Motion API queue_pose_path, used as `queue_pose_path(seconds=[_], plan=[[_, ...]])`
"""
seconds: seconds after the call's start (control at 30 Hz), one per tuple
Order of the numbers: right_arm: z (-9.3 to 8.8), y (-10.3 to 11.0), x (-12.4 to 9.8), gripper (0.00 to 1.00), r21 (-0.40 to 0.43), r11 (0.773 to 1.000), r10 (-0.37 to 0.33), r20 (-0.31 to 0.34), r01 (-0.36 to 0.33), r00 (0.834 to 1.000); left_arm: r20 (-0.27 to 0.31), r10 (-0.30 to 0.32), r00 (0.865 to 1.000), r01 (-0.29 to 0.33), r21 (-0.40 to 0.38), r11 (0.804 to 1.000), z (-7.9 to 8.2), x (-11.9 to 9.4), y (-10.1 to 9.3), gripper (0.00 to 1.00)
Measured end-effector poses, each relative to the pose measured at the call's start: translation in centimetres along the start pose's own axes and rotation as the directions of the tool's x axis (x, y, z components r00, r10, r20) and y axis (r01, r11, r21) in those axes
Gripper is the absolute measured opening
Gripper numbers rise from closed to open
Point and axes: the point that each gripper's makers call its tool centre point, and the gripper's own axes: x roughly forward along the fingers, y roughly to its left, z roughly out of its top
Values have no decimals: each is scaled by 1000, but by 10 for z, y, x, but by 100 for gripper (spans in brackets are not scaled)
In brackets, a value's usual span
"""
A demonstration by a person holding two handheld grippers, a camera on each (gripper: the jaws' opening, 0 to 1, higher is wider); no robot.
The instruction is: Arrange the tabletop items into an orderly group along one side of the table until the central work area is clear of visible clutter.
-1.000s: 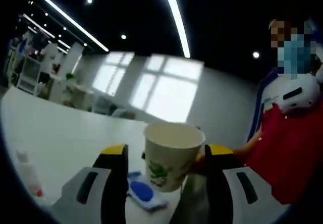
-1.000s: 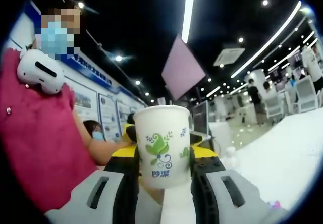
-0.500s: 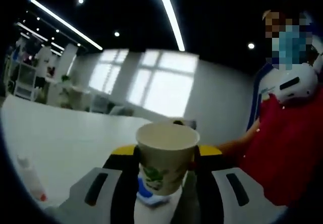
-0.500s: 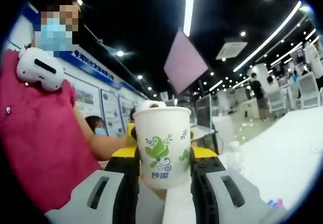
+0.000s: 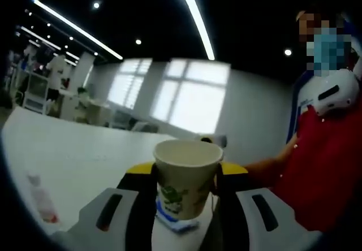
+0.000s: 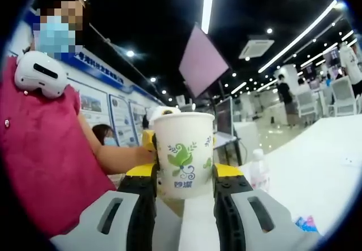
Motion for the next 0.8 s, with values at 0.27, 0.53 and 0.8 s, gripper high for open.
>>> queue_pose_path(seconds=[0.27,0.53,0.8], plan=[[-6,-11,-19,34,11,999,-45,-17,45,999,12,160,987,-160,52,986,1,-3,28,38],[-5,-14,-37,29,10,997,-72,-4,72,997,46,406,913,-408,67,910,-5,-4,69,38],[-13,-23,-47,29,-36,992,-122,-43,120,992,17,563,826,-563,35,826,-31,-7,105,38]])
